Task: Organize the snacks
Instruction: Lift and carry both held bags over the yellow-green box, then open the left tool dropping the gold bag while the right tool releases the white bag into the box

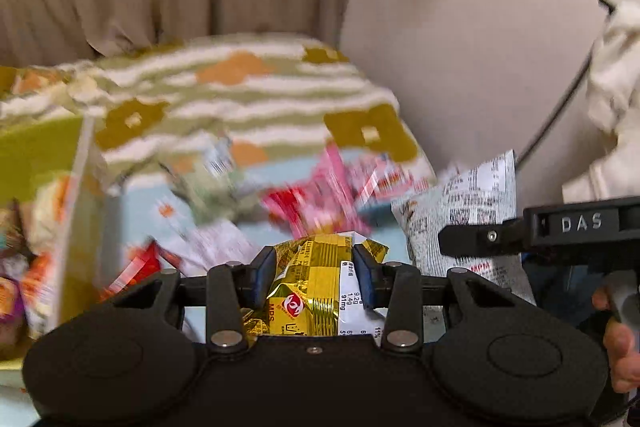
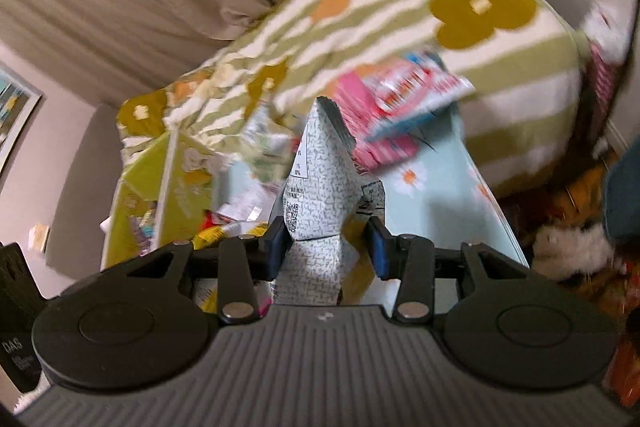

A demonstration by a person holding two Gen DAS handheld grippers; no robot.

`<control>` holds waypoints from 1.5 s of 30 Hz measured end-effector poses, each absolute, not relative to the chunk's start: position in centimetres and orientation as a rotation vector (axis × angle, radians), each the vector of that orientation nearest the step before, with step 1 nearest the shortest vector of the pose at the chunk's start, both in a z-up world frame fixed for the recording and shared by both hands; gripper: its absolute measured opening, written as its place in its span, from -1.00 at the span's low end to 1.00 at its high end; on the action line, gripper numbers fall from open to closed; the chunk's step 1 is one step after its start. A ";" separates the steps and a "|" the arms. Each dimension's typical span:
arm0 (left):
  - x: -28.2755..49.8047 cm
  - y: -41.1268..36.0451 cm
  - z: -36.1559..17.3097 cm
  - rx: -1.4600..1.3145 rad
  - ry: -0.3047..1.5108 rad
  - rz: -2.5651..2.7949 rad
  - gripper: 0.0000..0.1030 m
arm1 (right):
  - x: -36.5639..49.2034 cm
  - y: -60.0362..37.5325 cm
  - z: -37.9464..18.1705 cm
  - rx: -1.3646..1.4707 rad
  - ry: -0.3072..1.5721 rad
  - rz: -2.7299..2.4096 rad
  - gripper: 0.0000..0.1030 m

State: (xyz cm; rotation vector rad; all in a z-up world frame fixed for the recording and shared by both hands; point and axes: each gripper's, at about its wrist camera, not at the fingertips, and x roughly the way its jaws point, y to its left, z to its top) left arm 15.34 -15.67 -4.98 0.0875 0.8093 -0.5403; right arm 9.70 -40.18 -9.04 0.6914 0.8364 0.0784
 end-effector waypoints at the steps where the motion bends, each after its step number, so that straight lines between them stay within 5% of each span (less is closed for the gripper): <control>1: 15.3 -15.1 -4.1 0.075 0.789 -0.522 -0.12 | 10.2 -39.9 -8.2 0.674 0.826 0.102 0.11; 13: 19.4 -3.9 2.6 0.000 0.603 -0.283 -0.17 | 19.1 -29.4 -0.4 0.522 0.743 0.368 0.11; 15: 21.1 -1.5 2.9 -0.009 0.602 -0.259 -0.33 | 21.1 -26.6 0.1 0.516 0.749 0.398 0.11; 25: 30.7 8.7 -1.5 -0.016 0.702 -0.207 -0.43 | 30.1 -14.7 -2.4 0.558 0.824 0.424 0.11; 26: 31.3 9.4 -2.2 -0.033 0.701 -0.215 -0.39 | 30.6 -13.9 -2.9 0.551 0.836 0.412 0.11; 28: 32.1 10.9 -3.0 -0.060 0.709 -0.203 0.20 | 31.4 -12.7 -3.8 0.550 0.862 0.389 0.11; 29: 32.5 11.5 -3.3 -0.073 0.716 -0.201 0.82 | 31.6 -12.4 -4.3 0.556 0.872 0.380 0.11; 30: 32.7 11.9 -3.5 -0.086 0.708 -0.201 1.00 | 31.9 -12.1 -4.6 0.562 0.880 0.370 0.11; 45: 29.0 13.0 -3.5 0.062 0.719 -0.250 1.00 | 32.8 -10.4 -2.4 0.523 0.857 0.324 0.12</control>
